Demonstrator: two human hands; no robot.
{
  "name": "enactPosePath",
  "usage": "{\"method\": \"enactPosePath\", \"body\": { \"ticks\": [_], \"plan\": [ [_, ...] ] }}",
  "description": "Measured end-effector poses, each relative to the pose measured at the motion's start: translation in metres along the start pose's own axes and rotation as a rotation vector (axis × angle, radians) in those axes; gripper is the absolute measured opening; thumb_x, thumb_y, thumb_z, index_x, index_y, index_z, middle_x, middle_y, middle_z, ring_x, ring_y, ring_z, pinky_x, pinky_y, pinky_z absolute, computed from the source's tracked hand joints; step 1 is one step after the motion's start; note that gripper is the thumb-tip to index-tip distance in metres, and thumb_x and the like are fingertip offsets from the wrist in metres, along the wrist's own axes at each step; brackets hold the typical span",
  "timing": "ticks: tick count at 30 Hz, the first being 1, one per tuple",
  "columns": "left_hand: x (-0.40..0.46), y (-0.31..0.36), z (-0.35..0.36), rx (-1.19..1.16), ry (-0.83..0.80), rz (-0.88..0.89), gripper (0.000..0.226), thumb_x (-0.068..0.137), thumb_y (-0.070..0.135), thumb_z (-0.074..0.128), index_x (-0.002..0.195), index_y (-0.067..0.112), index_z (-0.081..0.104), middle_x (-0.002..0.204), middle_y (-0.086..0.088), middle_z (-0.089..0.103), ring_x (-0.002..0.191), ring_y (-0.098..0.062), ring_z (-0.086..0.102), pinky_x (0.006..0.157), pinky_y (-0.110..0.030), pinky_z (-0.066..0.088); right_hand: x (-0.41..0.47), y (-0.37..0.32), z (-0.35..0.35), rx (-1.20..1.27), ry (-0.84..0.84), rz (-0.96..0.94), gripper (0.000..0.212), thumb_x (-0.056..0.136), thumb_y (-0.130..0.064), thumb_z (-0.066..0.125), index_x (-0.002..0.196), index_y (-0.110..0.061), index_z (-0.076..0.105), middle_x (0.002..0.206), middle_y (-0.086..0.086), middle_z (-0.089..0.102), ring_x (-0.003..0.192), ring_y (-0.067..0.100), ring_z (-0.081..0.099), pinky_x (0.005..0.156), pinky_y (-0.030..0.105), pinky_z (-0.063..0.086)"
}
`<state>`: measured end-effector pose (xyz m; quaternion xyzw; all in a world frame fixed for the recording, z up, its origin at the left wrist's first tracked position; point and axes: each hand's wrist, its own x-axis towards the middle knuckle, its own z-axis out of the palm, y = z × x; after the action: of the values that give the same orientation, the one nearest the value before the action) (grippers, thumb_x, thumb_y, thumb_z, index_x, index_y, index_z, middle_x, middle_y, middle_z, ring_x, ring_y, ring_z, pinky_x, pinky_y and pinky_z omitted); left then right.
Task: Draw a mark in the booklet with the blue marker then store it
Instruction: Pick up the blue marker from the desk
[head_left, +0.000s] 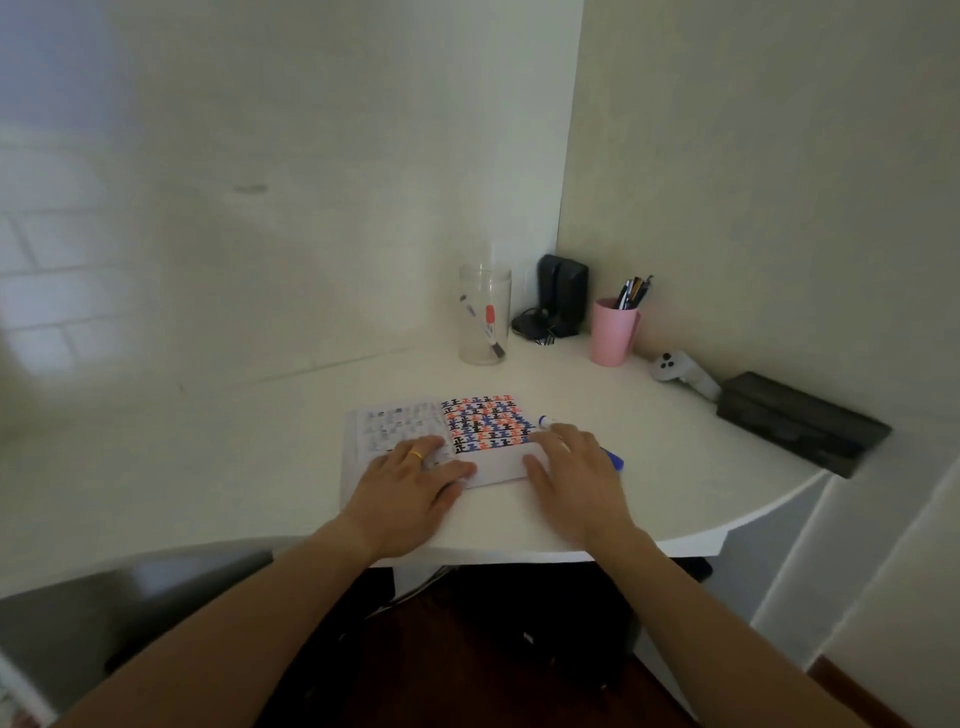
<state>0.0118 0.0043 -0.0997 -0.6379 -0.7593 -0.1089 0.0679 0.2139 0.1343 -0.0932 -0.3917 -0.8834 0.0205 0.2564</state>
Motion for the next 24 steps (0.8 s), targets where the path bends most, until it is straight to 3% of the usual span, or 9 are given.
{"method": "enactPosePath", "body": {
  "ticks": [3, 6, 9, 11, 13, 16, 18, 20, 24],
  "plan": [
    [0.007, -0.005, -0.005, 0.061, -0.008, 0.058, 0.039, 0.103, 0.055, 0.024, 0.136, 0.051, 0.043, 0.153, -0.007, 0.042, 0.138, -0.029, 0.041, 0.101, -0.051, 0.045, 0.015, 0.020, -0.001, -0.197, 0.068, 0.095, 0.049, 0.096, -0.025, 0.058, 0.143, -0.016, 0.052, 0.135, 0.014, 0.062, 0.116, 0.036, 0.056, 0.092, 0.045, 0.047],
    [0.018, -0.010, -0.011, 0.088, -0.048, 0.119, 0.040, 0.098, 0.062, 0.025, 0.132, 0.052, 0.044, 0.144, -0.006, 0.044, 0.129, -0.027, 0.045, 0.095, -0.050, 0.048, 0.029, 0.034, -0.002, -0.418, -0.075, 0.148, 0.044, 0.097, -0.017, 0.047, 0.141, -0.016, 0.048, 0.121, 0.009, 0.064, 0.104, 0.030, 0.059, 0.082, 0.040, 0.049],
    [0.044, -0.024, -0.021, -0.014, -0.192, 0.119, 0.052, 0.087, 0.078, 0.023, 0.125, 0.053, 0.049, 0.130, 0.001, 0.043, 0.115, -0.018, 0.042, 0.092, -0.046, 0.047, 0.047, 0.033, 0.000, -0.365, -0.102, 0.132, 0.034, 0.096, -0.011, 0.050, 0.129, -0.016, 0.059, 0.115, 0.007, 0.061, 0.103, 0.027, 0.056, 0.077, 0.036, 0.050],
    [0.069, -0.037, -0.026, -0.164, -0.246, 0.108, 0.049, 0.093, 0.072, 0.029, 0.113, 0.041, 0.061, 0.118, 0.003, 0.048, 0.105, -0.012, 0.043, 0.088, -0.040, 0.046, 0.062, 0.022, 0.002, -0.182, -0.059, 0.126, 0.033, 0.099, -0.012, 0.053, 0.131, -0.015, 0.060, 0.117, 0.009, 0.061, 0.104, 0.028, 0.056, 0.082, 0.038, 0.051],
    [0.093, -0.049, -0.025, -0.220, -0.188, 0.155, 0.039, 0.102, 0.055, 0.038, 0.100, 0.028, 0.067, 0.098, 0.004, 0.054, 0.089, -0.012, 0.052, 0.078, -0.034, 0.044, 0.079, 0.006, 0.005, 0.047, -0.021, 0.139, 0.036, 0.100, -0.015, 0.057, 0.136, -0.014, 0.059, 0.119, 0.009, 0.064, 0.101, 0.025, 0.060, 0.087, 0.036, 0.050],
    [0.119, -0.065, -0.019, -0.193, -0.124, 0.206, 0.023, 0.098, 0.047, 0.054, 0.108, 0.036, 0.071, 0.082, 0.014, 0.053, 0.074, -0.006, 0.052, 0.070, -0.029, 0.041, 0.102, -0.021, 0.010, 0.619, -0.054, 0.293, 0.031, 0.098, -0.014, 0.064, 0.130, -0.014, 0.067, 0.110, 0.001, 0.070, 0.087, 0.017, 0.063, 0.077, 0.027, 0.053],
    [0.131, -0.072, -0.015, -0.192, -0.108, 0.235, 0.022, 0.095, 0.049, 0.059, 0.108, 0.038, 0.073, 0.086, 0.013, 0.055, 0.074, -0.003, 0.052, 0.070, -0.030, 0.044, 0.116, -0.031, 0.014, 1.021, -0.137, 0.419, 0.023, 0.097, -0.009, 0.066, 0.119, -0.011, 0.073, 0.101, 0.000, 0.072, 0.089, 0.018, 0.065, 0.076, 0.028, 0.056],
    [0.138, -0.075, -0.010, -0.222, -0.069, 0.258, 0.021, 0.093, 0.048, 0.062, 0.106, 0.037, 0.075, 0.100, 0.008, 0.060, 0.086, -0.007, 0.056, 0.076, -0.032, 0.051, 0.126, -0.034, 0.018, 1.298, -0.210, 0.479, 0.017, 0.096, -0.010, 0.068, 0.109, -0.005, 0.077, 0.101, 0.006, 0.072, 0.090, 0.021, 0.063, 0.080, 0.034, 0.058],
    [0.133, -0.082, 0.005, -0.302, 0.043, 0.308, 0.023, 0.097, 0.043, 0.057, 0.109, 0.031, 0.072, 0.114, 0.009, 0.066, 0.100, -0.011, 0.055, 0.085, -0.038, 0.053, 0.129, -0.022, 0.036, 1.432, -0.304, 0.426, 0.025, 0.092, -0.025, 0.072, 0.108, -0.008, 0.080, 0.096, 0.012, 0.065, 0.083, 0.021, 0.056, 0.072, 0.030, 0.050]
  ]
}}
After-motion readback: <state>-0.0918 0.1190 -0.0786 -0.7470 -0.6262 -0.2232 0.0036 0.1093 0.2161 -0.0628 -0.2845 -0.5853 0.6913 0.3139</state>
